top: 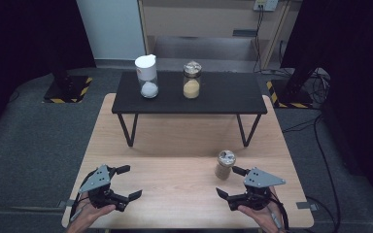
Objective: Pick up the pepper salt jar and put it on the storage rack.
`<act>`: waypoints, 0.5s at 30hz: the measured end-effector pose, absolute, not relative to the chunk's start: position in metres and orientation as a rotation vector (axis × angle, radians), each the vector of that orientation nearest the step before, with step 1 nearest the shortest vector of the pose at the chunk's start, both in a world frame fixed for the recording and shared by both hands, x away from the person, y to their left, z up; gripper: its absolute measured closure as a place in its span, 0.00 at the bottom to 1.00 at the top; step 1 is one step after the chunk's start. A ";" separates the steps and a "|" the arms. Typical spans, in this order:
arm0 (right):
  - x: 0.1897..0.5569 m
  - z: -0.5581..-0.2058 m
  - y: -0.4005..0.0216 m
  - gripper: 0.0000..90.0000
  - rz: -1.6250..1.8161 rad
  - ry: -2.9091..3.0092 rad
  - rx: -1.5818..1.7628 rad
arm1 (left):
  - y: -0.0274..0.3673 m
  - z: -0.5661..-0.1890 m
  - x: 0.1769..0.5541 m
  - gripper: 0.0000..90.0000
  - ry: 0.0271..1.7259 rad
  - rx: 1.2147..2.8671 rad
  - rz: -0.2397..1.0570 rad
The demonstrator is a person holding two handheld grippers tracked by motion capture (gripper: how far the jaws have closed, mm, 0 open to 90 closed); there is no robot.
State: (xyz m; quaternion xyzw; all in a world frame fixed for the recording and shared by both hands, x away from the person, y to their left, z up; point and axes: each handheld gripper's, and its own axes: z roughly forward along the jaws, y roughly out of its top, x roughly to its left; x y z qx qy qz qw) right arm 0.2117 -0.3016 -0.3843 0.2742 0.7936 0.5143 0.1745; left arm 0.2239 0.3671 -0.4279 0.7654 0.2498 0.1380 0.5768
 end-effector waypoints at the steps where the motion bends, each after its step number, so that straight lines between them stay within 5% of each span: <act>1: 0.211 -0.384 -0.301 0.11 1.461 2.248 0.783 | 0.367 -0.428 0.224 0.03 0.584 1.791 0.324; 15: 0.191 -0.355 -0.312 0.07 1.463 2.156 0.803 | 0.367 -0.428 0.224 0.03 0.589 1.792 0.324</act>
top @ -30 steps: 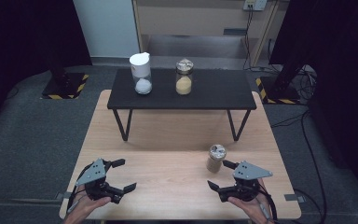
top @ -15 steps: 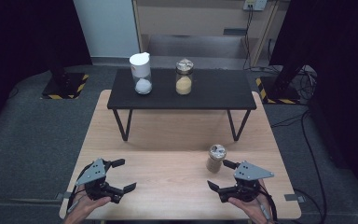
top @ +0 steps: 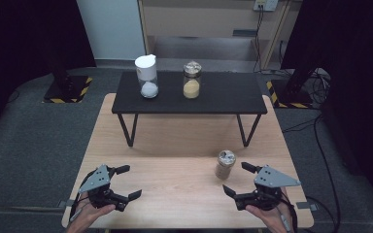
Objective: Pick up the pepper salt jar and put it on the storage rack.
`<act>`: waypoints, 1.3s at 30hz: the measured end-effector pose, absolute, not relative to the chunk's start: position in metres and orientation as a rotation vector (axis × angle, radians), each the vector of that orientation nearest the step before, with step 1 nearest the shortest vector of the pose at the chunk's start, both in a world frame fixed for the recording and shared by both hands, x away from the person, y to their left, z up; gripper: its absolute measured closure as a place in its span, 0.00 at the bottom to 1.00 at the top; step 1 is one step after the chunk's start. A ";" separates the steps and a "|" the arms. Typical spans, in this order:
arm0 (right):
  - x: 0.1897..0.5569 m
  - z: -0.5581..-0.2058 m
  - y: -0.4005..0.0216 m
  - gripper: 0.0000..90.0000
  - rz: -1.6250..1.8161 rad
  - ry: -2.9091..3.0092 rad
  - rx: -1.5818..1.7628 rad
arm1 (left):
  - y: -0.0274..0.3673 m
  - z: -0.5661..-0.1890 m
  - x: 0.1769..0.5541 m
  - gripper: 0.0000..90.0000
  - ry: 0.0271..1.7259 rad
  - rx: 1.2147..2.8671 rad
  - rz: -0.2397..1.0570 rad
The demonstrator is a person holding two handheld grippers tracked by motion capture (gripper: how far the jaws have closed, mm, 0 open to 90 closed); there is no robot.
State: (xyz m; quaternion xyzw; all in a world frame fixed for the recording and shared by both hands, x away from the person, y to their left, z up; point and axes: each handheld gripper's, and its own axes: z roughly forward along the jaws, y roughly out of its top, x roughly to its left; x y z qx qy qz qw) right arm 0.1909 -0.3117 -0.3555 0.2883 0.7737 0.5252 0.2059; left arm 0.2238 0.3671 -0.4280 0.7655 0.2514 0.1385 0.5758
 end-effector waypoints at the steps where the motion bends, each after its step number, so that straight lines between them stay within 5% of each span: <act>1: 0.190 -0.353 -0.314 0.07 1.464 2.149 0.808 | 0.367 -0.428 0.224 0.03 0.589 1.793 0.324; 39: 0.197 -0.341 -0.339 0.05 1.409 2.076 0.960 | 0.368 -0.428 0.223 0.03 0.604 1.789 0.331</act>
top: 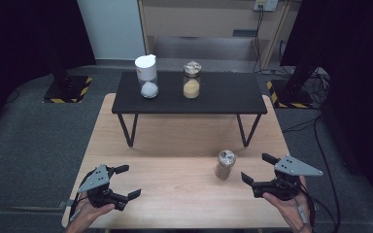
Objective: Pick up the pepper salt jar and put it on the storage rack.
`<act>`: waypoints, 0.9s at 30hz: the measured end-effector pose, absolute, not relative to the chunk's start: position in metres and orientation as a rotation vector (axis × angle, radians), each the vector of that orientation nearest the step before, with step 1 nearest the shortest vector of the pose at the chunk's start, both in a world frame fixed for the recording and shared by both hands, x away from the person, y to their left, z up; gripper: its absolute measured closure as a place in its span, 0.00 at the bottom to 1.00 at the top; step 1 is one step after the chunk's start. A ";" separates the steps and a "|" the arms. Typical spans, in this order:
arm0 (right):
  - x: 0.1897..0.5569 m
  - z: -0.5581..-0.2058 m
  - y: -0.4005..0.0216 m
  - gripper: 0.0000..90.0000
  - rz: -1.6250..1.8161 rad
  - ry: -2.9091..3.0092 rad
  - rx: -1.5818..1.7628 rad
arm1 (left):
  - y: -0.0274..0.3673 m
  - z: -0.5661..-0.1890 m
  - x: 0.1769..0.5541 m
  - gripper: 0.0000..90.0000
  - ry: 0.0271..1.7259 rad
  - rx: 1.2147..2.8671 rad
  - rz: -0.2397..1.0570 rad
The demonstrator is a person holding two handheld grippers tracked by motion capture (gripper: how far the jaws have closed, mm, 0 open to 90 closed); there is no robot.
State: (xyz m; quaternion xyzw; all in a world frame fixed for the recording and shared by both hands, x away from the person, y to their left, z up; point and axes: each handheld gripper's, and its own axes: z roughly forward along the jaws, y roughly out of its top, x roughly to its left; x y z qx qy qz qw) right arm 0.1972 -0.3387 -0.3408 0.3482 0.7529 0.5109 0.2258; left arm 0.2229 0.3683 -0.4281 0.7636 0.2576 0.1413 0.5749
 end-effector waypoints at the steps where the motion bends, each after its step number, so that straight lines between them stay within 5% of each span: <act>1: 0.199 -0.342 -0.338 0.05 1.408 2.080 0.965 | 0.368 -0.428 0.223 0.03 0.603 1.788 0.331; 27: 0.240 -0.359 -0.310 0.06 1.341 2.184 1.002 | 0.369 -0.429 0.223 0.03 0.603 1.787 0.329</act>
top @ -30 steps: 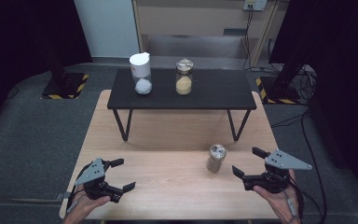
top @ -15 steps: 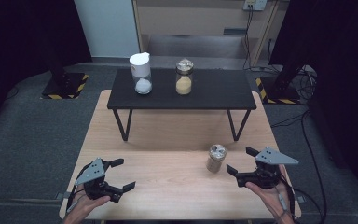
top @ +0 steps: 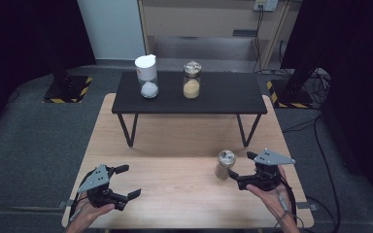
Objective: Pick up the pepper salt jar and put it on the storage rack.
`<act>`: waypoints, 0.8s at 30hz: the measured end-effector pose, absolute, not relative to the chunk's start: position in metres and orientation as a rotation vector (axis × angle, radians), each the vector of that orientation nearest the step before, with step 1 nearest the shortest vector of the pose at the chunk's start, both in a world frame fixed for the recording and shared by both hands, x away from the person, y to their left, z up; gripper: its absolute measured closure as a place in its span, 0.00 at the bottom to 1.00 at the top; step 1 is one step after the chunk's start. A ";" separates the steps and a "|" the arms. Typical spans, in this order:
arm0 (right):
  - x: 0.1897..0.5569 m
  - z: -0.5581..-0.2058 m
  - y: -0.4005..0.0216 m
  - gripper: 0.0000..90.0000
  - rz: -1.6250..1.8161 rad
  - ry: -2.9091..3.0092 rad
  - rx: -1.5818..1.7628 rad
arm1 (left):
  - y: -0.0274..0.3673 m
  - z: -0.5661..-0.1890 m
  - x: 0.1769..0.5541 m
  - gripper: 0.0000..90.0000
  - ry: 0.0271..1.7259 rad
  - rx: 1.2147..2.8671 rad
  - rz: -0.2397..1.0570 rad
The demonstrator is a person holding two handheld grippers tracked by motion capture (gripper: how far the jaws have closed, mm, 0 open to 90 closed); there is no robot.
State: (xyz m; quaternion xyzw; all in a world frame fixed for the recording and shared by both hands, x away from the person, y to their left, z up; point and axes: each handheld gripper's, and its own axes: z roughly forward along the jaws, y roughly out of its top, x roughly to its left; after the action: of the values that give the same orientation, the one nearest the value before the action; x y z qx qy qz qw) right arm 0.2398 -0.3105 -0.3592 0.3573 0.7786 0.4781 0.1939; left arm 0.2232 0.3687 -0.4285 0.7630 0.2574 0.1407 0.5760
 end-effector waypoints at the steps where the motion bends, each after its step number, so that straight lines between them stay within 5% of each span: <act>1: 0.242 -0.360 -0.309 0.06 1.341 2.186 1.004 | 0.369 -0.429 0.223 0.03 0.603 1.786 0.330; 24: 0.271 -0.374 -0.290 0.07 1.267 2.250 1.048 | 0.369 -0.428 0.223 0.03 0.603 1.787 0.332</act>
State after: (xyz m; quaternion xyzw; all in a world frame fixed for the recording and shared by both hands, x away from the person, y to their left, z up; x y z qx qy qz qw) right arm 0.2711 -0.2897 -0.3740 0.3702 0.7946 0.4477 0.1766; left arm 0.2230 0.3691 -0.4283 0.7631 0.2576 0.1416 0.5756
